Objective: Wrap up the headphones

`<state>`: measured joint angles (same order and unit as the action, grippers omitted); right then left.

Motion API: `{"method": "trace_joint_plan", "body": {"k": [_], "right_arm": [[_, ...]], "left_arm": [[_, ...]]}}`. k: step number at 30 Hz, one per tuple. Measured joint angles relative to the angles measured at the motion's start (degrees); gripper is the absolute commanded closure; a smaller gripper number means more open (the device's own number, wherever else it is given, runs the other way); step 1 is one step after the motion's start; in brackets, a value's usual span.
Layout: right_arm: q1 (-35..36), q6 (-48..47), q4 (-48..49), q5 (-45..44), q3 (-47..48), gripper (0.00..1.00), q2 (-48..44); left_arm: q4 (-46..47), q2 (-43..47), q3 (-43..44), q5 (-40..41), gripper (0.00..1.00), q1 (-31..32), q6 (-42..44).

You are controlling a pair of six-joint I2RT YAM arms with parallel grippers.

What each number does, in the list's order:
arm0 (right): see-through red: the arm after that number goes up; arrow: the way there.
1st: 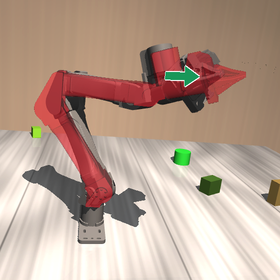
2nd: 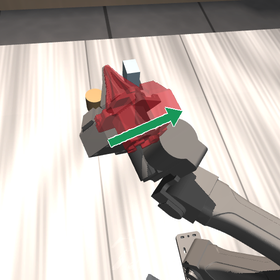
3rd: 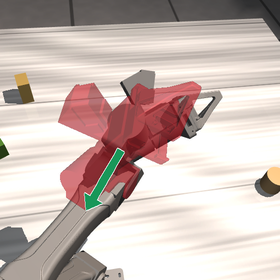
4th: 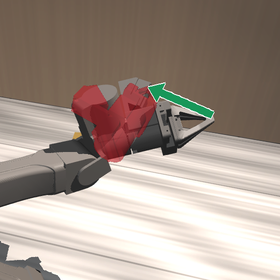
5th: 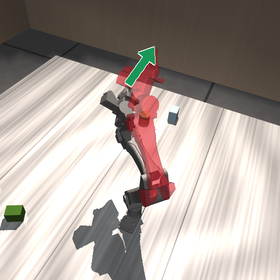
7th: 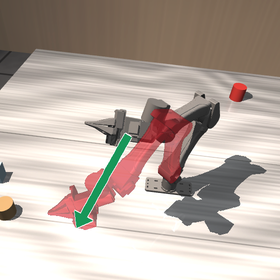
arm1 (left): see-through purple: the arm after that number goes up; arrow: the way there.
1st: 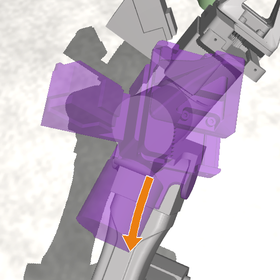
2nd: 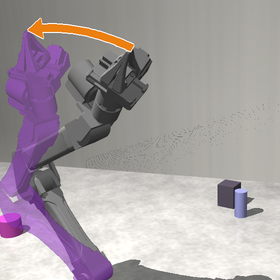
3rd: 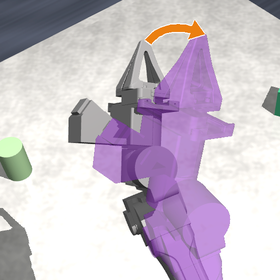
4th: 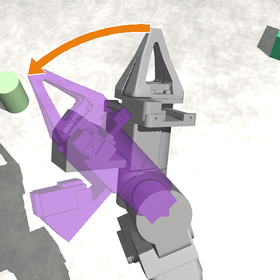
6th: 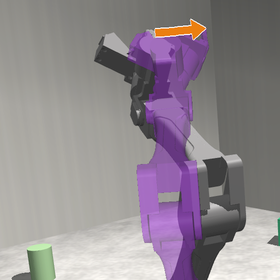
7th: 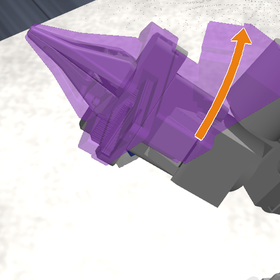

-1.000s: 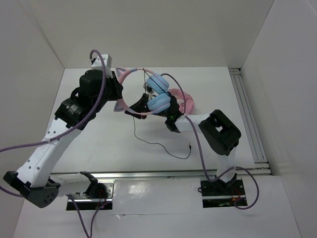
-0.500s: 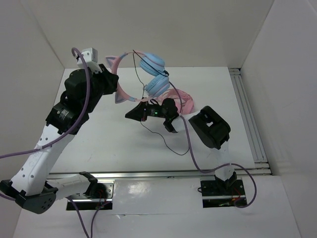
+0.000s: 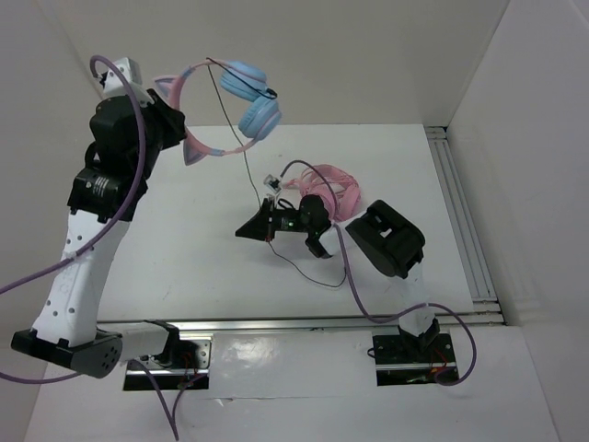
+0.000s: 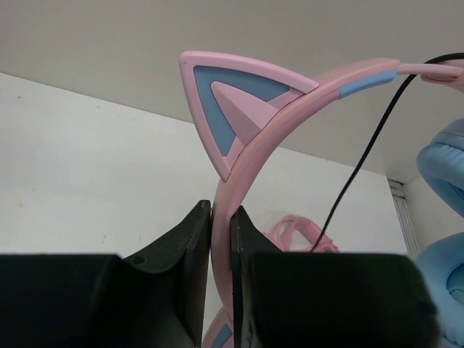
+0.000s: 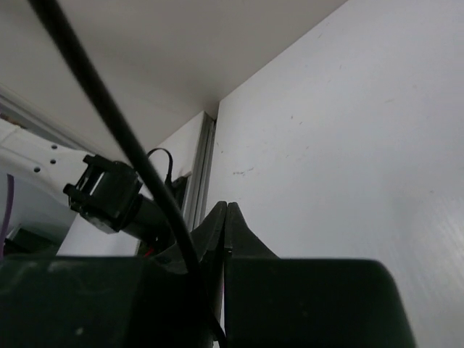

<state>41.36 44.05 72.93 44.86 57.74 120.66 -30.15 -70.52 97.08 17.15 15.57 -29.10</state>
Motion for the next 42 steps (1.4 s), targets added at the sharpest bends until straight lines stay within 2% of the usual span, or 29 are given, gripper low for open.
{"method": "trace_joint_plan", "body": {"k": [9,11,14,21,31,37,42], "right_arm": [[6.01,-2.40,0.28,2.56,-4.68,0.99,-0.42],[7.91,-5.35,-1.62,2.54,-6.45,1.00,-2.05],[11.08,-12.07,-9.79,0.48,-8.44,1.00,-8.66],[19.39,-31.89,-34.93,-13.20,-7.26,1.00,-28.15],[23.82,-50.27,-66.90,-35.78,2.69,1.00,-34.05],[24.46,-57.13,-77.94,-48.06,9.88,1.00,-38.45],[24.79,-60.67,-82.55,-53.75,16.15,1.00,-42.51]], "left_arm": [[0.15,-8.50,2.64,-3.45,1.00,-9.68,-1.31],[0.72,-9.40,1.49,-3.32,1.00,-11.06,-1.27],[1.31,-9.66,-0.57,-3.58,1.00,-13.46,-1.22],[2.78,-10.49,-6.08,0.94,1.00,-17.75,-1.05],[4.39,-10.78,-17.77,-1.99,1.00,-19.21,0.61],[4.85,-10.71,-22.47,-2.14,1.00,-18.38,3.52],[4.63,-10.67,-26.53,-0.55,1.00,-16.00,5.35]]}}
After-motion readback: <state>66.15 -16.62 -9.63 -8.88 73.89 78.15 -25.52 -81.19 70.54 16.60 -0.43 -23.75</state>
